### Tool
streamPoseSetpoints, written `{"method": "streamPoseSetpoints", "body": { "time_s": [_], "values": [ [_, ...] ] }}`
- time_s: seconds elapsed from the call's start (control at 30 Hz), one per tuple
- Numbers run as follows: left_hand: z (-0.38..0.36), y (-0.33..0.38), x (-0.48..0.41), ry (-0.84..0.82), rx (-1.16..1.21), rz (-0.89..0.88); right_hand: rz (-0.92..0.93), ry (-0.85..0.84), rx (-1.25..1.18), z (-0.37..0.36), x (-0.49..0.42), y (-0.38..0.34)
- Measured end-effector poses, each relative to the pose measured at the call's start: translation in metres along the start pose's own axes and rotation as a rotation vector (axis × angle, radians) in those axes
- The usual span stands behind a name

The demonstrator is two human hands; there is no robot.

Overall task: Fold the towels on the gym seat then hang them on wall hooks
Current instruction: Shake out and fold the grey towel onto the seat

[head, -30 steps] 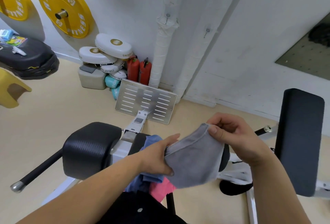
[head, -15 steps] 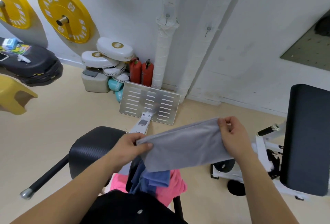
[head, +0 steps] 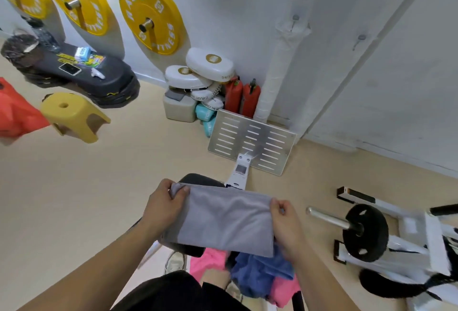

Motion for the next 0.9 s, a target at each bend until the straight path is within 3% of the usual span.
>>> {"method": "streamPoseSetpoints", "body": {
  "time_s": [0.13, 0.33, 0.53, 0.7, 0.8, 0.9],
  "values": [
    [0.042, -0.015, -0.031, -0.001, -0.067, -0.009, -0.066, -0.072, 0.027, -0.08, 0.0, 0.007],
    [0.073, -0.012, -0.066, -0.043, -0.207, -0.186, -0.243, -0.093, 0.053, -0.175, -0.007, 0.022],
    [0.009, -0.02, -0.076, -0.282, -0.324, -0.334, -0.215, -0.193, 0.084, -0.211, -0.011, 0.036],
    [-0.052, -0.036, -0.074, -0.486, -0.348, -0.314, -0.149, -0.015, 0.05, -0.202, -0.015, 0.046],
    [-0.055, -0.039, -0.07, -0.5, -0.448, -0.492, -0.076, 0.065, 0.012, -0.195, -0.01, 0.047],
    [-0.049, -0.051, -0.067, -0.404, -0.766, -0.877, -0.072, 0.041, -0.082, -0.188, -0.001, 0.052]
  ]
}}
Point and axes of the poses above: each hand's wrist, its own x-axis away from the middle knuckle, its own z-axis out of the back of the hand, y = z × x, the point moved 5 cm from there along -x, towards the middle knuckle, and after that the axes turned 7 degrees about -x, right-handed, at the moved point
